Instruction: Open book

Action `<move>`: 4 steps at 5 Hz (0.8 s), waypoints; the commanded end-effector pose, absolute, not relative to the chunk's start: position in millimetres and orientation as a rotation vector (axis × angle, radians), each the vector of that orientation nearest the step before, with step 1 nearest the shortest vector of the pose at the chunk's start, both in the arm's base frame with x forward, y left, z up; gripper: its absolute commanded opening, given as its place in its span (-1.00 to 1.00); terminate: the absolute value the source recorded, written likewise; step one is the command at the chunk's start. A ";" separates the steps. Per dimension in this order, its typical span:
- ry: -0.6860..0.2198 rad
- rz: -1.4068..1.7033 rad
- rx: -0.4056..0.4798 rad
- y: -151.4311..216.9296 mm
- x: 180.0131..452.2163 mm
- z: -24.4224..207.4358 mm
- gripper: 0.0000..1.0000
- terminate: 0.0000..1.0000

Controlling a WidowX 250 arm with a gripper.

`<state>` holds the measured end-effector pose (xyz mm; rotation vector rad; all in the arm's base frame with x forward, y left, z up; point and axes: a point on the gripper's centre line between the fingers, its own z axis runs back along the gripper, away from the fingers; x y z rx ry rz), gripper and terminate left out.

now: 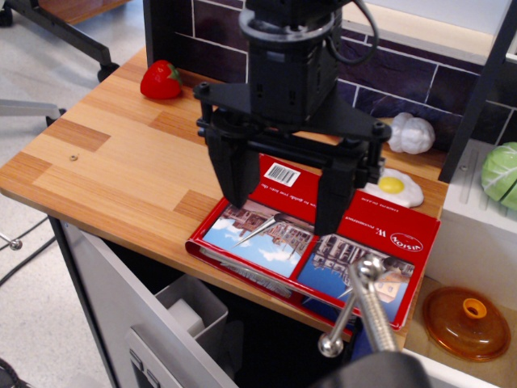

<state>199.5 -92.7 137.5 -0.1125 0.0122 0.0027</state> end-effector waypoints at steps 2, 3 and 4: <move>-0.038 0.052 -0.108 -117.6 215.8 133.0 1.00 -1.00; -0.076 0.081 -0.124 -139.8 228.7 131.3 1.00 -1.00; -0.132 0.070 -0.103 -156.9 235.3 117.7 1.00 -1.00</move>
